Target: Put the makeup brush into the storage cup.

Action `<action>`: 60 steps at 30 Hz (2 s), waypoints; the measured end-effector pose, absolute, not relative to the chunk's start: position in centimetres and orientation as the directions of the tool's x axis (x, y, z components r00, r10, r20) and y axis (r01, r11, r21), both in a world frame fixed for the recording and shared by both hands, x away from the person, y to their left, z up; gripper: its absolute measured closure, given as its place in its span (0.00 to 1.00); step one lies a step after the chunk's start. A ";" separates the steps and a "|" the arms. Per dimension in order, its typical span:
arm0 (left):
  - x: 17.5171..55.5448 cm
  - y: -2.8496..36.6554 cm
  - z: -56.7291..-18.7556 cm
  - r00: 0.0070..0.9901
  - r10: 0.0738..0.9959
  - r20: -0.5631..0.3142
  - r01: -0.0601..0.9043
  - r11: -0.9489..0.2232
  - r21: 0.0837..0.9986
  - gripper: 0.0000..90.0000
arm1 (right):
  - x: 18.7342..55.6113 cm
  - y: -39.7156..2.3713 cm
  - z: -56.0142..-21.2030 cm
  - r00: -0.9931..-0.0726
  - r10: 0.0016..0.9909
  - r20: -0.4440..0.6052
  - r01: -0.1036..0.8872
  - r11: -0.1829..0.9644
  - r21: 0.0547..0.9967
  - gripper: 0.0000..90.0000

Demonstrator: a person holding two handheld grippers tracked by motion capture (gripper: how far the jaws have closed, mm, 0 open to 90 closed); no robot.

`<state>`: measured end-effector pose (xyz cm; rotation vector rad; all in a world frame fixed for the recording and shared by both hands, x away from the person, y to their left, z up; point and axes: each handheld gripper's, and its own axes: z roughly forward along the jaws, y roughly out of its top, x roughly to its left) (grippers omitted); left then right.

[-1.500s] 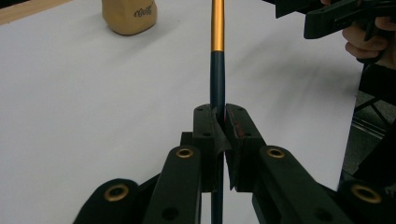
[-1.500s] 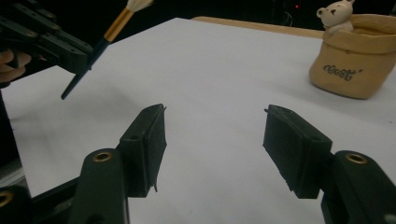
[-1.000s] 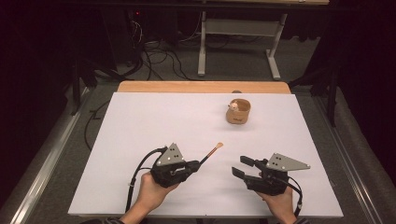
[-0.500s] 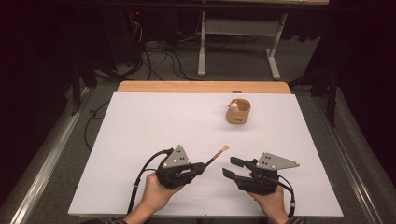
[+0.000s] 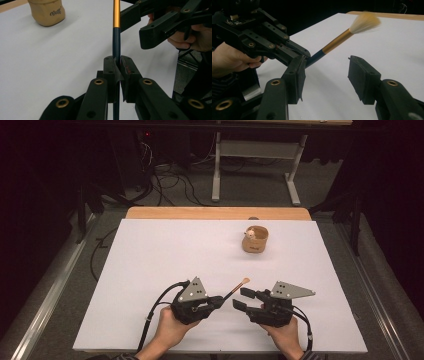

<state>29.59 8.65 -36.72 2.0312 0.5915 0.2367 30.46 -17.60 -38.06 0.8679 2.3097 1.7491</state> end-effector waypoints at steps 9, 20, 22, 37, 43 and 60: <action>29.5 8.5 -36.7 0.866 0.496 -0.071 0.304 -0.409 0.860 0.93 | 30.7 -17.1 -38.0 -0.832 0.492 0.257 0.375 0.156 0.914 0.58; 29.4 8.3 -36.8 0.870 0.489 -0.068 0.299 -0.413 0.860 0.93 | 30.9 -16.7 -37.9 -0.828 0.494 0.266 0.381 0.146 0.913 0.62; 29.4 8.3 -36.8 0.870 0.489 -0.067 0.298 -0.413 0.860 0.93 | 30.9 -16.7 -37.9 -0.828 0.493 0.266 0.380 0.145 0.913 0.62; 29.2 8.1 -36.8 0.873 0.483 -0.065 0.291 -0.411 0.864 0.93 | 31.1 -16.3 -38.0 -0.827 0.479 0.294 0.397 0.127 0.909 0.69; 29.2 8.1 -36.8 0.873 0.483 -0.064 0.290 -0.411 0.864 0.93 | 31.2 -16.2 -38.0 -0.828 0.476 0.297 0.396 0.120 0.910 0.72; 29.1 8.1 -36.8 0.875 0.480 -0.063 0.286 -0.407 0.867 0.93 | 31.3 -16.2 -38.2 -0.822 0.464 0.329 0.422 0.110 0.900 0.78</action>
